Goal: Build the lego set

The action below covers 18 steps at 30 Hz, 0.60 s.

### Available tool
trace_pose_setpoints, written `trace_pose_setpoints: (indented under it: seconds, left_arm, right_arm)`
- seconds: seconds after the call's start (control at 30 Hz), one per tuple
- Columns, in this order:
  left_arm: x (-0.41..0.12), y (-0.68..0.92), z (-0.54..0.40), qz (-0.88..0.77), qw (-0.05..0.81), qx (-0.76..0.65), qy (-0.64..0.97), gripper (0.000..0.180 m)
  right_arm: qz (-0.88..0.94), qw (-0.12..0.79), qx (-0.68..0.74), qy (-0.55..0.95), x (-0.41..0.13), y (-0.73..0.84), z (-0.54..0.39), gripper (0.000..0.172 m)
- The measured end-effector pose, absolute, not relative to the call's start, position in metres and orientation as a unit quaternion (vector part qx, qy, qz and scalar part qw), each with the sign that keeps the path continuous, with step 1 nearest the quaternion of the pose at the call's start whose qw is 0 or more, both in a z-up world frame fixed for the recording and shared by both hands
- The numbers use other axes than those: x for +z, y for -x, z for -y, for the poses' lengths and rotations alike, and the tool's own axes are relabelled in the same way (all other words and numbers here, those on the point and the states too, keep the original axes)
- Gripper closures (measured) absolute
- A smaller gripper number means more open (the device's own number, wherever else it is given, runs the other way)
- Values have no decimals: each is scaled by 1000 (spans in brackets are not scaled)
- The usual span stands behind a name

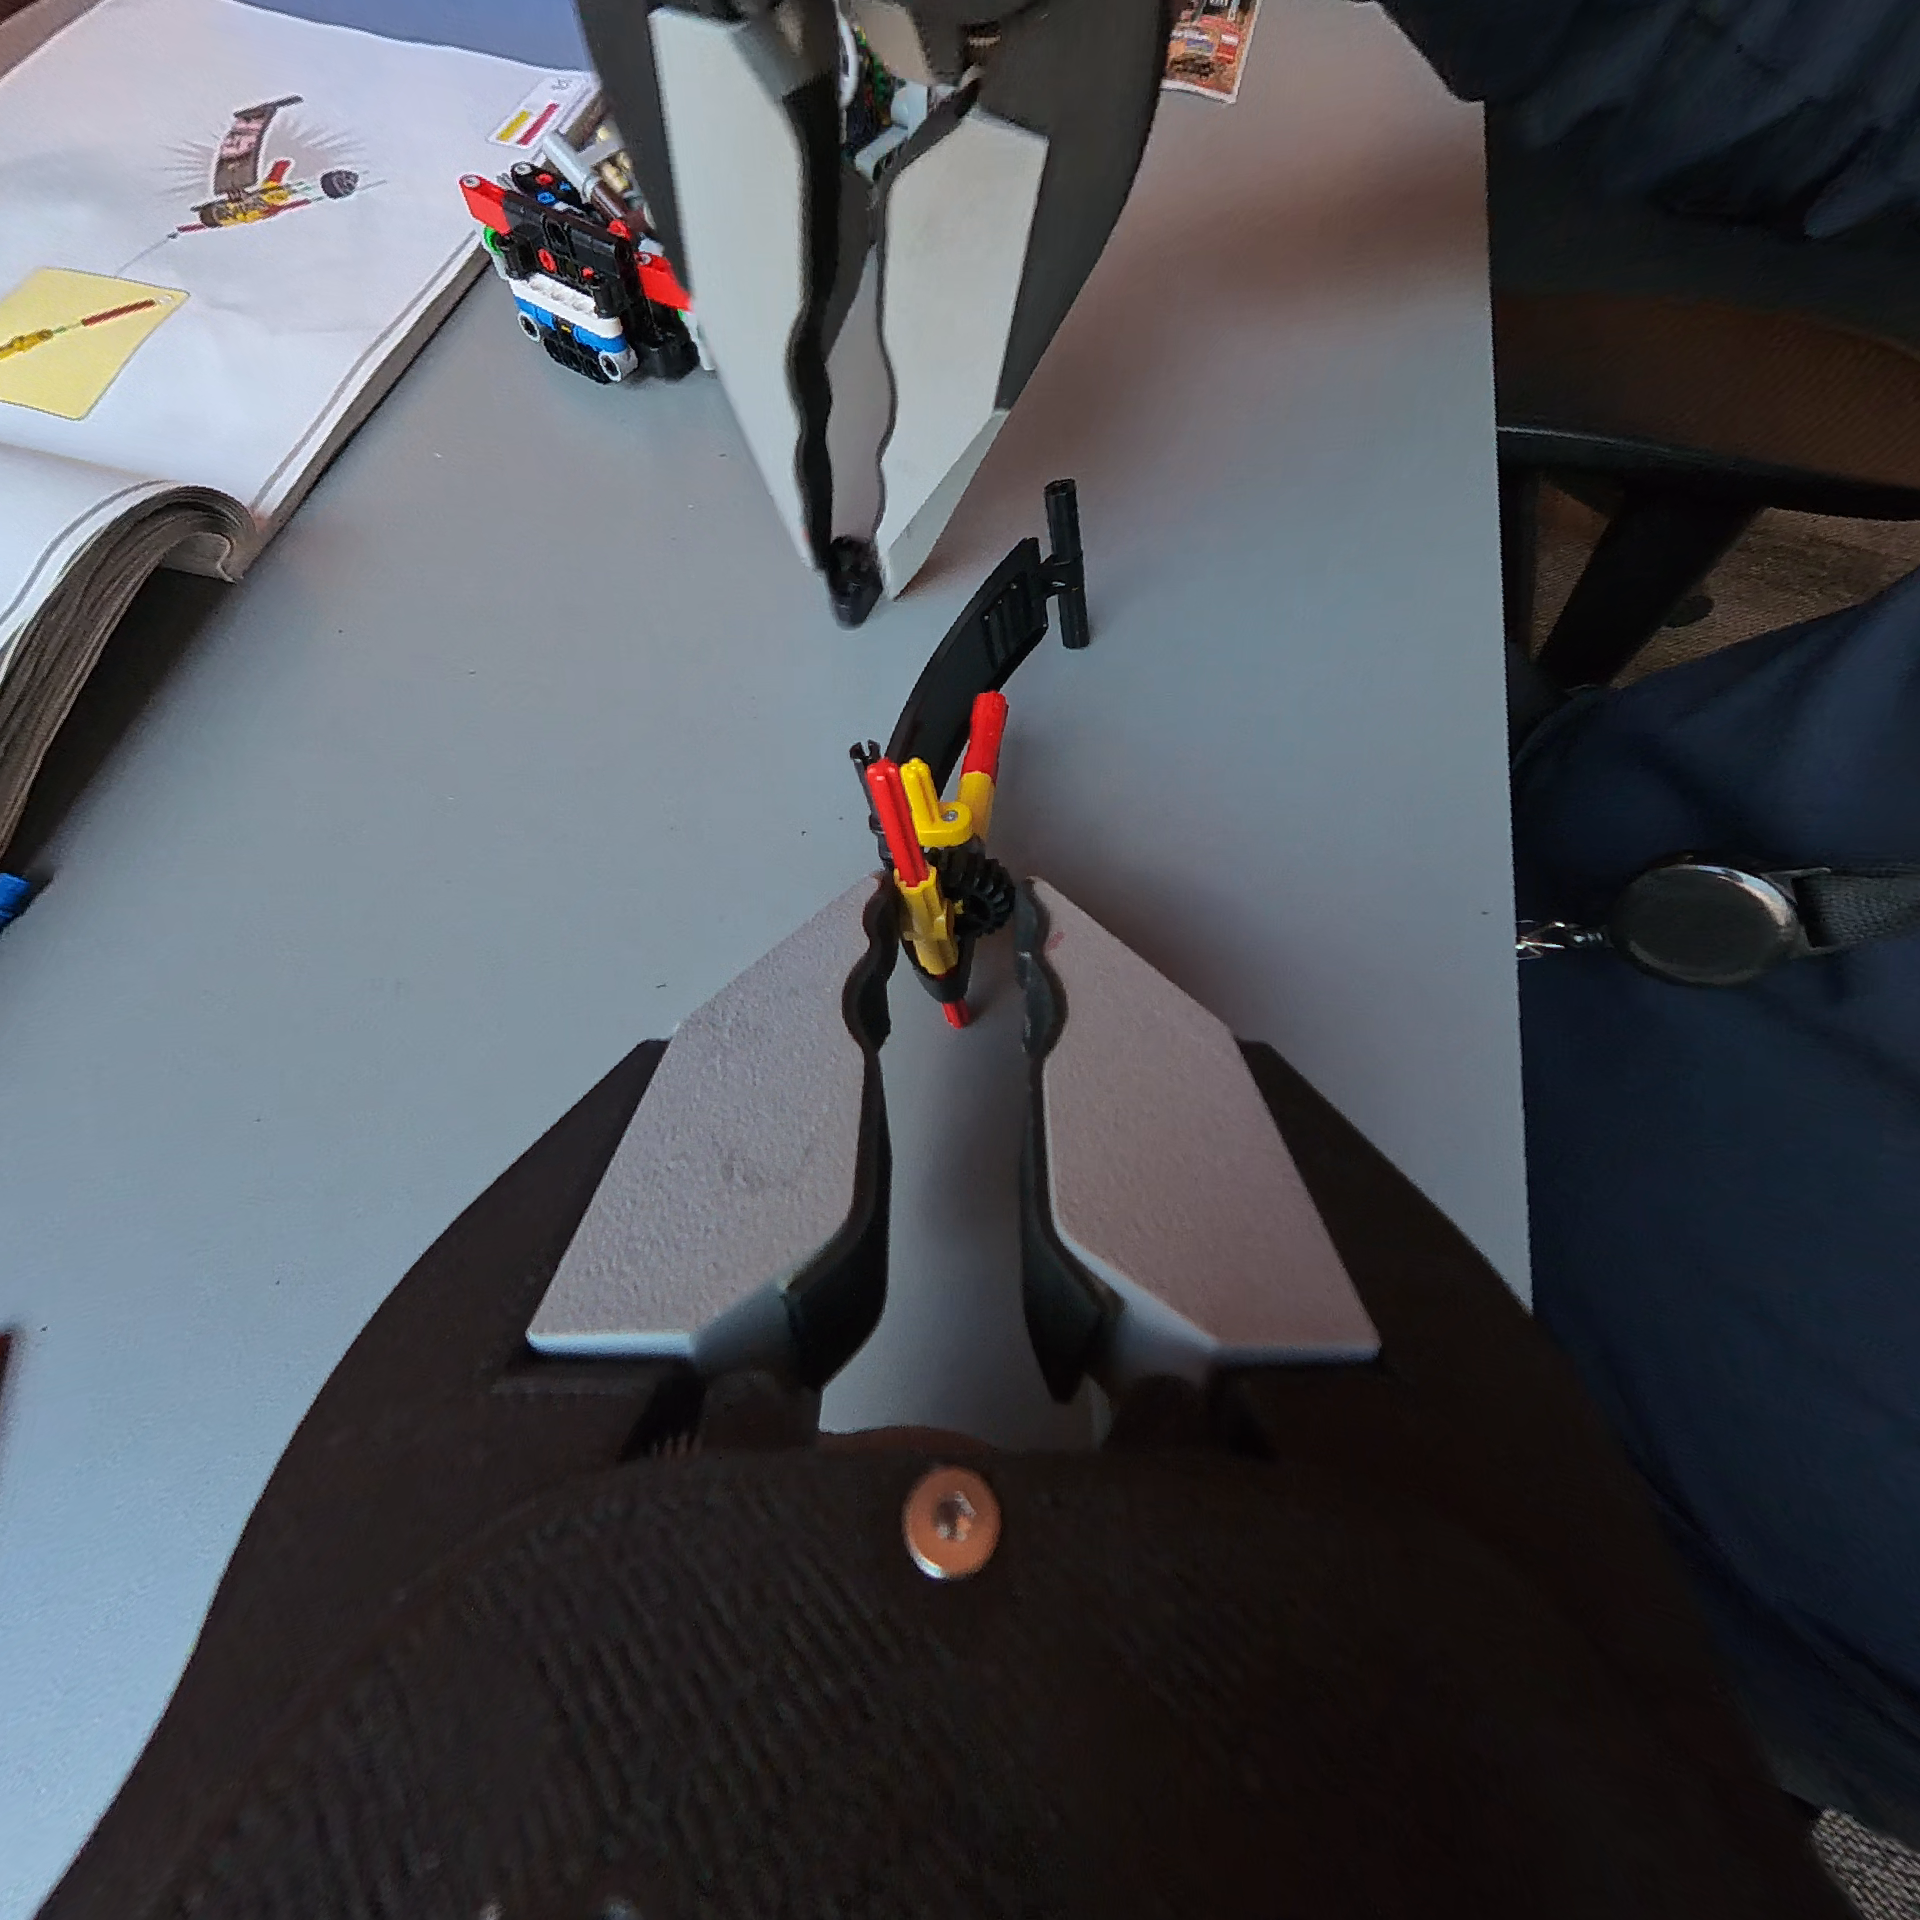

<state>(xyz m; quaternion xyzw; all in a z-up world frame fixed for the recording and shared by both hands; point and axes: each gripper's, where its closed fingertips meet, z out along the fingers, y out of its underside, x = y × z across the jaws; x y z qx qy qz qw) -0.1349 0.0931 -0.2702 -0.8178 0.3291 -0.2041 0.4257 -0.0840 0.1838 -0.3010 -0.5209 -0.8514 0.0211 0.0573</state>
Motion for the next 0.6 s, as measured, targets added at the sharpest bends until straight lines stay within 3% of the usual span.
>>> trace_pose_setpoints:
  seconds: [0.2, 0.6]
  left_arm:
    - [-270, 134, -92, -334, 425, -204, 816, 161]
    - [-270, 134, -92, -335, 428, -199, 815, 161]
  right_arm:
    - [847, 55, 68, 525, -301, 84, -178, 147]
    - [820, 111, 176, 533, -292, 89, -187, 148]
